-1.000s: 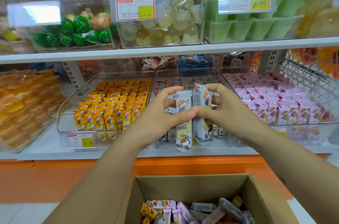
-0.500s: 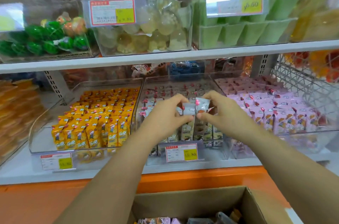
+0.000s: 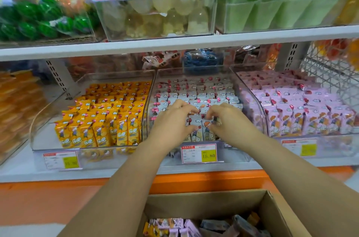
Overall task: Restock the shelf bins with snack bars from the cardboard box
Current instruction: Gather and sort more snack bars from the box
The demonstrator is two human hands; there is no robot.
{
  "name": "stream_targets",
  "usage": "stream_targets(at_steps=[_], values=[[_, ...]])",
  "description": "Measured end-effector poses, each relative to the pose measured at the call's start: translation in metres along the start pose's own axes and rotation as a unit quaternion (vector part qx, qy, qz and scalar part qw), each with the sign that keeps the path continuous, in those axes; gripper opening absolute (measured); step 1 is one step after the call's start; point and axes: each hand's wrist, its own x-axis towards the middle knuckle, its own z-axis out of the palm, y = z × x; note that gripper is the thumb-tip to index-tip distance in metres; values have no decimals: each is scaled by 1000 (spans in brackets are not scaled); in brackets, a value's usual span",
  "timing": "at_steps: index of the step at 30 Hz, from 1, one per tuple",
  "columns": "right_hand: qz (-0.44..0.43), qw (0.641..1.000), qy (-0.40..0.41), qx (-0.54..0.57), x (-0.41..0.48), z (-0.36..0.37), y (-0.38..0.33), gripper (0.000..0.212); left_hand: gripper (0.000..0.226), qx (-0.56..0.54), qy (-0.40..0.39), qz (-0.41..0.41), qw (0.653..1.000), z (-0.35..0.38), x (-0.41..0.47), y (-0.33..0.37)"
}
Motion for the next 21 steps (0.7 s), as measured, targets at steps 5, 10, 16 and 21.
stream_targets(at_steps=[5, 10, 16, 21], values=[[-28, 998, 48, 7, -26, -11, 0, 23, 32, -62, 58, 19, 996, -5, -20, 3], [-127, 978, 165, 19, -68, -8, 1, 13, 21, -124, 176, 60, 975, 3, -66, 0], [-107, 967, 202, 111, -128, 38, 9, 14, 20, -217, 202, 4, 955, 50, -122, -6], [17, 988, 116, 105, -171, 99, 46, 16, 18, -241, 152, -90, 954, 112, -148, -22]])
